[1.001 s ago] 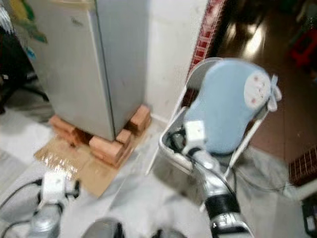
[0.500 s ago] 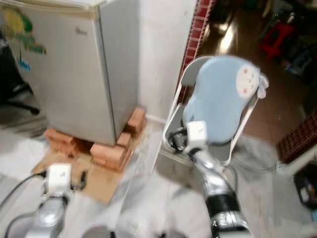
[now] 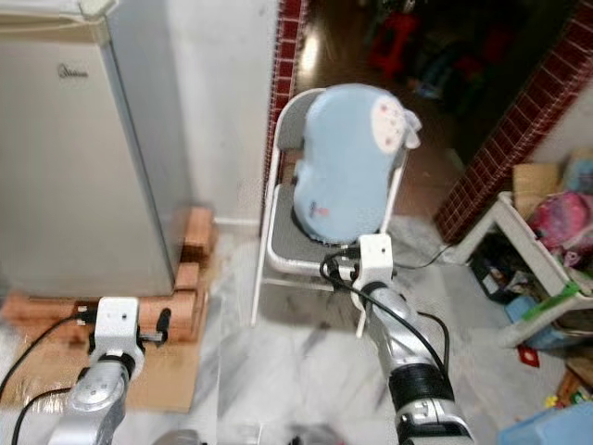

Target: Restocking fridge

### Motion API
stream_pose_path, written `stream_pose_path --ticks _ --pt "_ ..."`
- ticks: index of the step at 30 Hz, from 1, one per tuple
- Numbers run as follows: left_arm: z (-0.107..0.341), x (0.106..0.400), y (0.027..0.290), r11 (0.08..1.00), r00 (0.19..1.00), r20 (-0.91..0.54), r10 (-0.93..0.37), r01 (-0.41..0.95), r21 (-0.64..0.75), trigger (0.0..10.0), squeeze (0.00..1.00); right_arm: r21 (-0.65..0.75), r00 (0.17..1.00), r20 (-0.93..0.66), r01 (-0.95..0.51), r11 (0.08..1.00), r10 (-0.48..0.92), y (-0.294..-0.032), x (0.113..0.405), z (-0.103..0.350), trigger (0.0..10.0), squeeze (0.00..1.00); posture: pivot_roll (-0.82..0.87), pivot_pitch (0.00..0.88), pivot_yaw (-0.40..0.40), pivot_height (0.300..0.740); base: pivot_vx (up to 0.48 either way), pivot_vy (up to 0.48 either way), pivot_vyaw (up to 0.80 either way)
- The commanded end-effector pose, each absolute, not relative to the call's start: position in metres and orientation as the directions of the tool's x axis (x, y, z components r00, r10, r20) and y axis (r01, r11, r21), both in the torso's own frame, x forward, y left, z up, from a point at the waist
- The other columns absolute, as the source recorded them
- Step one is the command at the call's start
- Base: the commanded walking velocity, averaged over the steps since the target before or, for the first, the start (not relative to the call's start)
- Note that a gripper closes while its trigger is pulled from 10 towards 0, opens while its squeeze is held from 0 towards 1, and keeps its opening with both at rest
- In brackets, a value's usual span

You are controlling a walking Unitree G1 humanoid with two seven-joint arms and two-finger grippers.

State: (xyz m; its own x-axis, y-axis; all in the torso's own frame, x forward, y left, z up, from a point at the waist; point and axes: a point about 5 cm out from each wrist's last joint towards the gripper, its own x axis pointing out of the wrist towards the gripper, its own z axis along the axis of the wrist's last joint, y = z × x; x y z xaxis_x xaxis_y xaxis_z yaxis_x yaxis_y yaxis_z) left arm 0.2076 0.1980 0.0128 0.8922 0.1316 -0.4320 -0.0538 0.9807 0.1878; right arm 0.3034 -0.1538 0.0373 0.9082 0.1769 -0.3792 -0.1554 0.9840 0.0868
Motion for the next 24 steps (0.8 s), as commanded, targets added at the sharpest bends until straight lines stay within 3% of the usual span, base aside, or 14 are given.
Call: stream_pose_path --ticks 1,8,24 --pt "0.021 0.214 0.191 0.980 0.920 -0.383 0.086 -0.008 0.201 10.0 0.00 0.079 0.916 -0.361 -0.157 0.984 0.176 -0.154 0.307 0.042 10.0 0.00 0.11 0.018 -0.093 0.740 0.000 0.472 -0.57" --pt "0.026 0.216 0.172 0.979 0.933 -0.360 -0.003 0.076 0.189 10.0 0.00 0.077 0.916 -0.362 -0.157 0.985 0.174 -0.155 0.307 0.041 10.0 0.00 0.11 0.018 -0.092 0.740 0.000 0.465 -0.49" --pt "0.031 0.216 0.167 0.971 0.940 -0.338 -0.046 0.121 0.205 10.0 0.00 0.069 0.915 -0.366 -0.154 0.986 0.168 -0.154 0.307 0.039 10.0 0.00 0.11 0.020 -0.089 0.740 0.000 0.460 -0.45"
